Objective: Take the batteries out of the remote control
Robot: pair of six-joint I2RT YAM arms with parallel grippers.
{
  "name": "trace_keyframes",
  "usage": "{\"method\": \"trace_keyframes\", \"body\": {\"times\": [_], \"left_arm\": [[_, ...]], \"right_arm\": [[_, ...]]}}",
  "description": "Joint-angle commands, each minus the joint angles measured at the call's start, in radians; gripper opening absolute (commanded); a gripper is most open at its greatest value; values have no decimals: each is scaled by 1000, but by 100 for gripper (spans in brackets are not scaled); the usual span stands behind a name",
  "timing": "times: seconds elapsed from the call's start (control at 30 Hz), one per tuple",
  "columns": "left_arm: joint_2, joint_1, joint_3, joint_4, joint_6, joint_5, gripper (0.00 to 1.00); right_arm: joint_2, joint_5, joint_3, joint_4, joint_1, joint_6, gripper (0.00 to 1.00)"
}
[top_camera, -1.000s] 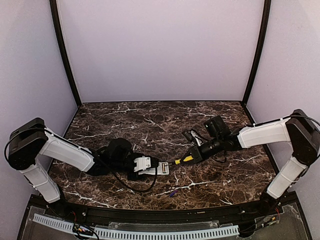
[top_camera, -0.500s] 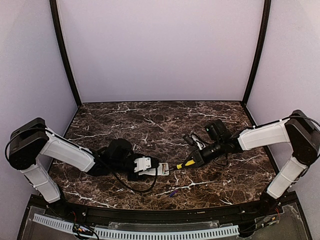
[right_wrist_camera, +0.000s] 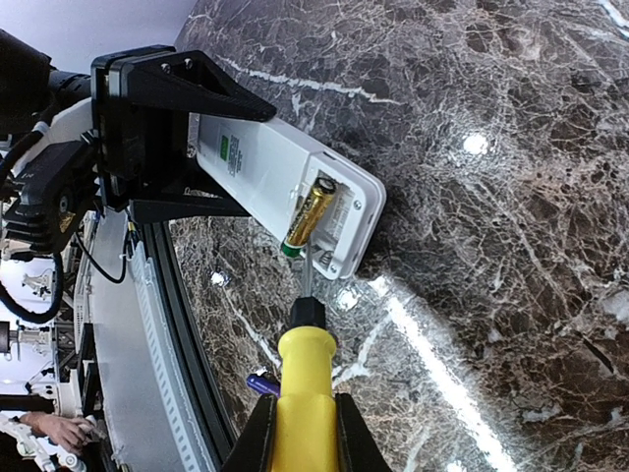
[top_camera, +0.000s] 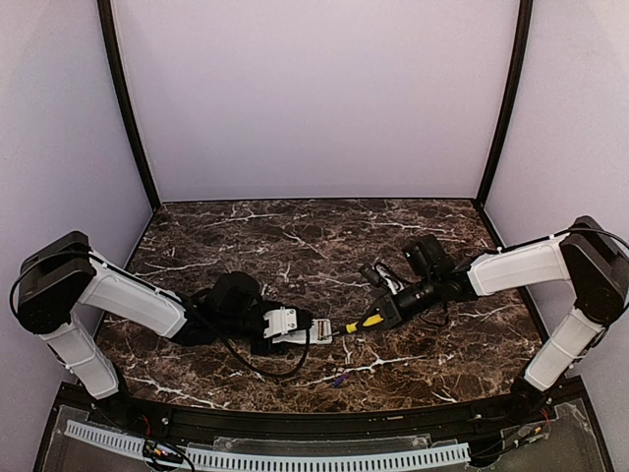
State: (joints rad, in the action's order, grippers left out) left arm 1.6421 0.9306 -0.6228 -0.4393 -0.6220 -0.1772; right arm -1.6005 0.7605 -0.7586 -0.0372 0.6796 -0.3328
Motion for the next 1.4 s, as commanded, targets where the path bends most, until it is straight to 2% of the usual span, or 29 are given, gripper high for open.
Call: {"method": "trace_keyframes", "body": {"times": [0.0, 0.23, 0.57, 1.03, 1.37], "left_arm": [[-7, 5, -30, 7, -17, 9, 0], [-19, 5, -27, 22, -39, 26, 0], [-32, 6, -32, 32, -44, 25, 0], [-37, 10, -38, 40, -55, 28, 0], [-43, 10, -37, 29, -52, 34, 0]], "right_arm": [[16, 35, 4, 33, -3, -15, 0], [6, 26, -9, 26, -3, -20, 0], [-25, -82, -66, -49, -4, -18, 0], [-33, -55, -110, -38, -2, -19, 0], [-19, -51, -74, -36, -3, -22, 0]]}}
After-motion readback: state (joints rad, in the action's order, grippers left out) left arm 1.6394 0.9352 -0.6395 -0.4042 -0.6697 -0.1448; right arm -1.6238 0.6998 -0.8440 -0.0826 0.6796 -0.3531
